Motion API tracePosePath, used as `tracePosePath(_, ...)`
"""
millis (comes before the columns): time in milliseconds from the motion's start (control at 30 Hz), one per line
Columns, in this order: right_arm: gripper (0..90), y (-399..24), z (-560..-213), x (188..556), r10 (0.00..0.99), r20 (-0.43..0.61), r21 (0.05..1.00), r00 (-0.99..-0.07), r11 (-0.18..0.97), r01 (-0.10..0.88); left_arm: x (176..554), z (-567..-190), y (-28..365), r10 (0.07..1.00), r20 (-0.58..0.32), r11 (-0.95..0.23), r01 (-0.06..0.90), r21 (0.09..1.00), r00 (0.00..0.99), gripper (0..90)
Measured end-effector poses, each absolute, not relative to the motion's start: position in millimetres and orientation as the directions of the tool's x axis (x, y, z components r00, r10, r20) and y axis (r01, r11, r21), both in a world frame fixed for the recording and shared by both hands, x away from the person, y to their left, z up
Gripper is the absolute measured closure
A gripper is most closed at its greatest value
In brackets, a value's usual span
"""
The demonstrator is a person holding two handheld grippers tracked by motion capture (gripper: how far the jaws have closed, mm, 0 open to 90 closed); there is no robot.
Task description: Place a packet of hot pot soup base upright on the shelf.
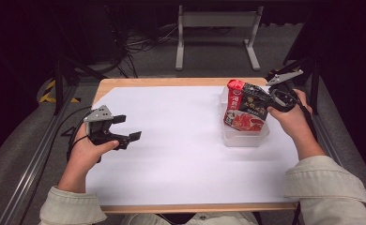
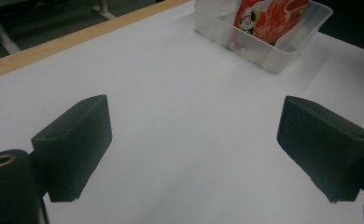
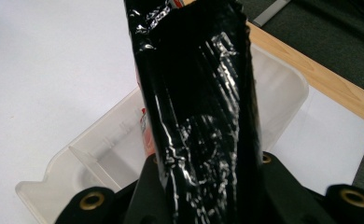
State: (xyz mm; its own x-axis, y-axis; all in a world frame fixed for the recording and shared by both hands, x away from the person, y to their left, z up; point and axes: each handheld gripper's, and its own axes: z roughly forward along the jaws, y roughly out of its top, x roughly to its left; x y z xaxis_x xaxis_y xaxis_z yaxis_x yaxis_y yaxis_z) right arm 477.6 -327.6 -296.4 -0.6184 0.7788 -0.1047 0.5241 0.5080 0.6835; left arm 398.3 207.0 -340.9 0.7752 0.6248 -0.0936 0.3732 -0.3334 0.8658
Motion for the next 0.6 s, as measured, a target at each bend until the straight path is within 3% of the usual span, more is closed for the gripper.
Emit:
tracePosePath(467,78.0,-339,-302,475,0.793,-0.078,0.699,-0.605,0.476,0.534,397,-345,207,0.623,-0.095,-0.347,0.384,0.856,0.776,10.9)
tracePosePath(600,66.9,-340,-300,475,0.796,-0.056,0.719,-0.602,0.451,0.529,394,-349,209,0.629,-0.100,-0.355,0.400,0.845,0.771,10.9)
